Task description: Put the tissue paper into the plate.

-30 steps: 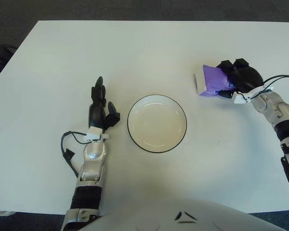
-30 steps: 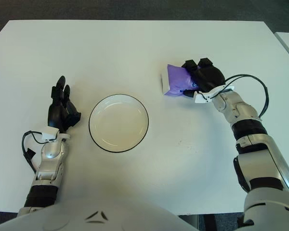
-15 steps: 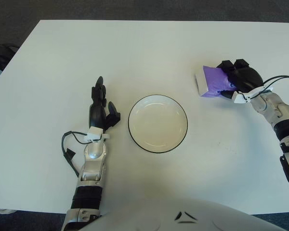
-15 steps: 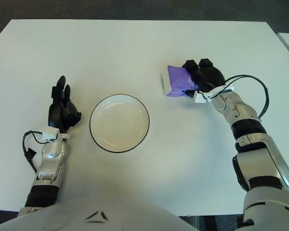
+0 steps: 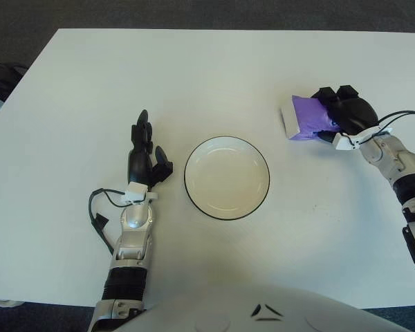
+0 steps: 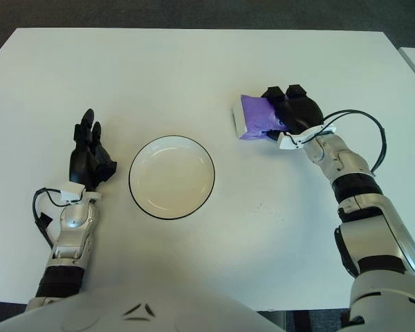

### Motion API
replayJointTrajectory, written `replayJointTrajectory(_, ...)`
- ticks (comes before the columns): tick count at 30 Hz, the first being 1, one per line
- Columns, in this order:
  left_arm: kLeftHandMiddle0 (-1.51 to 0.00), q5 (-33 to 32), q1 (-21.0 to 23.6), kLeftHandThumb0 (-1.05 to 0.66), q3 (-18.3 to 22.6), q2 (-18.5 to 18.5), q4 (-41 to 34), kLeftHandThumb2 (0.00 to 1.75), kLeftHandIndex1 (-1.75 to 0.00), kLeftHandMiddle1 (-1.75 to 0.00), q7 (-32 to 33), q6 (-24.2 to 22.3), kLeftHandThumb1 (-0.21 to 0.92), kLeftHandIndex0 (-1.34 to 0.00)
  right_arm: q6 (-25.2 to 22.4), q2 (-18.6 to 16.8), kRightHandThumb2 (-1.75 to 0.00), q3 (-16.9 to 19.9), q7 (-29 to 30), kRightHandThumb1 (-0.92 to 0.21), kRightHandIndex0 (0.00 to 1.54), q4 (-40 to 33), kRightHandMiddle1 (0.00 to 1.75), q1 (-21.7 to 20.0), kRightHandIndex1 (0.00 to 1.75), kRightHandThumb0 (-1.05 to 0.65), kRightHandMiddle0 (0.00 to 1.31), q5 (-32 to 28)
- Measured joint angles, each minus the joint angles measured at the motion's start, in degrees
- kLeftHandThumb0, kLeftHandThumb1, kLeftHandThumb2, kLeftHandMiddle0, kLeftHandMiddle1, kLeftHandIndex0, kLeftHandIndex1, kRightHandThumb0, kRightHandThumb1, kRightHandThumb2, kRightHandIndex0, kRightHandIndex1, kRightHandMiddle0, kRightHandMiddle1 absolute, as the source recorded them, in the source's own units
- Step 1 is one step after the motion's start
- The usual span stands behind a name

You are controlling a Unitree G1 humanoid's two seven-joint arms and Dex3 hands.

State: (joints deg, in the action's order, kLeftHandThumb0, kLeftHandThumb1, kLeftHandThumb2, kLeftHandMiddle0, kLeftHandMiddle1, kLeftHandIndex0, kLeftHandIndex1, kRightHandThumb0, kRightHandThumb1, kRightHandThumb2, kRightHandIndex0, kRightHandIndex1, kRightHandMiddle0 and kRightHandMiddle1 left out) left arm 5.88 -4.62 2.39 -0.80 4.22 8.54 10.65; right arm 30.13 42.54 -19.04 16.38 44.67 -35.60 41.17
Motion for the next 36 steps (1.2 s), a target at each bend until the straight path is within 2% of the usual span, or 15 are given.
replayJointTrajectory(3,-0.2,-0.18,0.13,-0.78,0.03,-0.25,0.19,1.03,-0.39,0.0,-0.04,0.19,0.92,0.0,-1.1,0.59,-1.56,0.87,-3.41,-0.12,1.26,-3.09,1.75,-0.07,1.75,-0.55,0.77,-0.56)
replayJointTrajectory(7,-0.19,-0.23,0.63,-0.78,0.08,-0.46,0.37,1.02,-0.37,0.0,-0.05,0.42,0.92,0.0,-5.77,0.97,-1.56,2.93,-8.15,-0.12,1.28,-11.04,1.75,-0.16,1.75,-0.55,0.77,-0.62)
replayJointTrajectory(13,-0.19,-0.62,1.67,-0.78,0.11,-0.75,0.98,1.02,-0.36,0.0,-0.05,0.24,0.92,0.0,-13.24,-0.03,-1.56,6.87,-11.97,-0.11,1.3,-22.97,1.75,-2.02,1.75,-0.55,0.77,-1.22)
replayJointTrajectory(19,-0.18,-0.75,2.23,-0.77,0.05,-1.01,1.45,1.02,-0.35,0.0,-0.05,0.13,0.92,0.0,-22.59,-2.86,-1.5,9.86,-17.75,-0.16,1.26,-36.02,1.75,-5.72,1.75,-0.53,0.73,-1.65)
replayJointTrajectory(26,-0.18,-0.94,2.32,-0.77,-0.01,-1.13,1.75,1.02,-0.34,0.0,-0.26,0.0,0.92,0.0,-32.87,-7.82,-1.41,10.65,-27.72,-0.24,1.22,-50.75,1.75,-9.51,1.75,-0.5,0.67,-3.8)
replayJointTrajectory(31,-0.17,-1.03,2.57,-0.78,-0.03,-1.26,1.98,1.02,-0.33,0.0,-0.59,-0.05,0.92,0.0,-35.44,-10.71,-1.39,10.61,-32.3,-0.25,1.21,-55.87,1.75,-11.87,1.75,-0.49,0.66,-5.85)
replayJointTrajectory(36,-0.17,-1.08,2.66,-0.79,-0.05,-1.34,2.06,1.02,-0.33,0.0,-0.65,-0.12,0.92,0.0,-36.44,-11.19,-1.39,10.65,-33.85,-0.26,1.2,-56.74,1.75,-12.81,1.75,-0.49,0.65,-6.23)
